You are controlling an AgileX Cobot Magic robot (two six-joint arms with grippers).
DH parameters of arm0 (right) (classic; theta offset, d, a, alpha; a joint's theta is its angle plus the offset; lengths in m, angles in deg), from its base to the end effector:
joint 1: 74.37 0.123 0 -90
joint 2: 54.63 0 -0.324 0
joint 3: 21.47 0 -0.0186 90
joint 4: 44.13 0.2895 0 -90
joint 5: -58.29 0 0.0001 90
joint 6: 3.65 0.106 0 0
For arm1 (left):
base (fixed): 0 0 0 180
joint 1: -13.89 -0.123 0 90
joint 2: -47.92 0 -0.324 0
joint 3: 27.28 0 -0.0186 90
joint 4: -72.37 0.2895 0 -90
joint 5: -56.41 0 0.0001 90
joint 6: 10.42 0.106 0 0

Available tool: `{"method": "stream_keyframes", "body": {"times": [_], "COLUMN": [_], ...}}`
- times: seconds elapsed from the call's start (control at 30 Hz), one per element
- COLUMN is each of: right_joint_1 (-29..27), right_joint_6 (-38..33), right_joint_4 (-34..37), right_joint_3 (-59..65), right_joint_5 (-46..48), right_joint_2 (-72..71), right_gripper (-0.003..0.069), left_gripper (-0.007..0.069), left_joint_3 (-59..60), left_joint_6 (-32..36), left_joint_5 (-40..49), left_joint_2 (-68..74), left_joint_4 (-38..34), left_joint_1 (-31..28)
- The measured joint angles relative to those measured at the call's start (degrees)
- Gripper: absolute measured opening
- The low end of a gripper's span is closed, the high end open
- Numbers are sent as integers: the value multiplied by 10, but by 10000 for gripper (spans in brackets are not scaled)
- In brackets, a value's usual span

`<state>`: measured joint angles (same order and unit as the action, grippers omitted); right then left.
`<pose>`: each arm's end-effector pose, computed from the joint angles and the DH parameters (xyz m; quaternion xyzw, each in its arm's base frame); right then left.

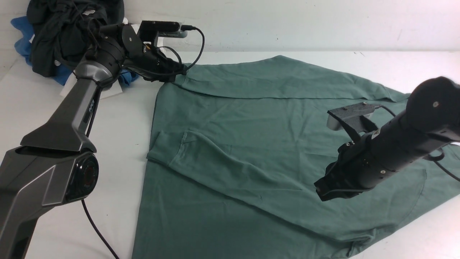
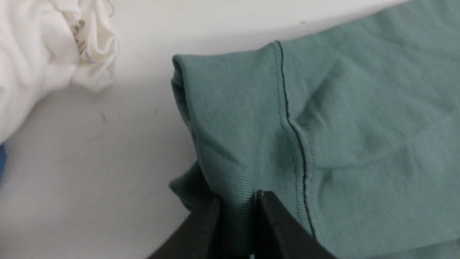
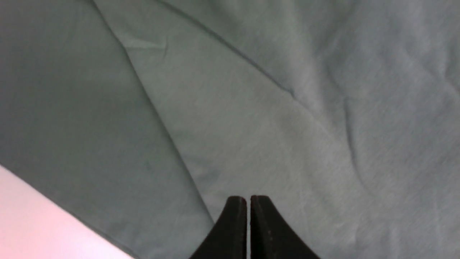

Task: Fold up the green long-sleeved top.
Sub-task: Use the left arm to clamp the cuff farthest from it

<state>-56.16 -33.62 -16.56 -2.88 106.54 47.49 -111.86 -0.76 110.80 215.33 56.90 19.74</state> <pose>0.3222 0.1446 0.2116 -0.2660 0.9400 0.1816 0.1126 0.6668 -0.0914 0.1734 0.0917 0.9187 -0.1184 0.3655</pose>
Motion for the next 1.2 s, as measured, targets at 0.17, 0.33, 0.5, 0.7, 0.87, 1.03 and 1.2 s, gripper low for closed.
{"method": "stream_keyframes", "body": {"times": [0.17,0.33,0.5,0.7,0.87,1.03,1.2], "right_joint_1": [0,0,0,0,0,0,0], "right_joint_6": [-3,-5,-8,-9,-9,-14,-20], "right_joint_4": [4,9,15,15,16,16,16], "right_joint_3": [0,0,0,0,0,0,0], "right_joint_5": [-16,-39,-42,-36,-35,-35,-35], "right_joint_2": [0,7,30,33,33,33,33], "right_gripper": [10,10,10,10,10,10,10], "left_gripper": [421,385,155,61,-6,-8,-6], "left_joint_3": [0,-1,-1,-1,0,0,-4], "left_joint_6": [-16,-20,-20,-13,19,21,23], "left_joint_5": [0,-23,-42,-46,0,36,53], "left_joint_2": [0,7,33,34,18,-28,-62], "left_joint_4": [-6,-21,-20,-20,-29,-32,-32], "left_joint_1": [-8,-7,-3,-3,-3,-1,3]}}
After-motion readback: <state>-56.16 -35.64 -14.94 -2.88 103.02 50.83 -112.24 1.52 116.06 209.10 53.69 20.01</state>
